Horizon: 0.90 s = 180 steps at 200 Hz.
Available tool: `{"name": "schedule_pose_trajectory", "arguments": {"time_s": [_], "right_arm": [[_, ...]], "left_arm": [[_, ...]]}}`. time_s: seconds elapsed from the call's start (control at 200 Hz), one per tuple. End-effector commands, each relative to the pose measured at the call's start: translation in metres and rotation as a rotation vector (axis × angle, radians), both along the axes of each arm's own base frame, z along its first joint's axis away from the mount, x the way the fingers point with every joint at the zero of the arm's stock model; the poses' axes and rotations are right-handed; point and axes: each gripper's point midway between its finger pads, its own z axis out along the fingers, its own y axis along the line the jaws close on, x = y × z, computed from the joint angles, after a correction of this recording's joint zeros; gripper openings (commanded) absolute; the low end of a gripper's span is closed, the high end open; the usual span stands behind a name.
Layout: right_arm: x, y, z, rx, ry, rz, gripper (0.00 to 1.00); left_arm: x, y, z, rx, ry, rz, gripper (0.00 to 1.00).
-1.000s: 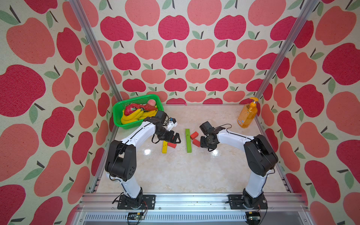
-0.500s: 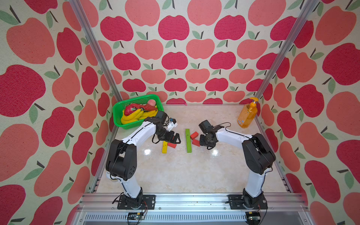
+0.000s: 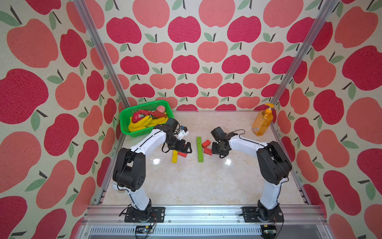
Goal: Assemble the letter k with building blocks
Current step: Assemble the building block at the center of the board.
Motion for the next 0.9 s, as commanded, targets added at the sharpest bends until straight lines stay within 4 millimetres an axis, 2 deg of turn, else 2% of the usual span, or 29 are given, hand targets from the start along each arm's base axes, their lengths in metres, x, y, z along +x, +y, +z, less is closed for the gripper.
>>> {"name": "schedule_pose_trajectory", "arguments": {"time_s": [0.0,0.28,0.495,0.895], "right_arm": [[0.001,0.001,0.000,0.001,0.011,-0.001,0.46],[-0.005,0.009,-0.003,0.020,0.030,0.015,0.46],[-0.012,0.004,-0.002,0.004,0.044,0.016,0.49],[-0.018,0.011,-0.003,0.023,0.065,0.032,0.49]], "left_arm": [[0.002,0.000,-0.001,0.022,0.008,-0.006,1.00],[0.001,-0.002,-0.002,0.030,0.010,-0.013,1.00],[-0.001,-0.003,-0.004,0.039,0.010,-0.022,1.00],[-0.002,-0.003,-0.007,0.052,0.014,-0.027,1.00]]}}
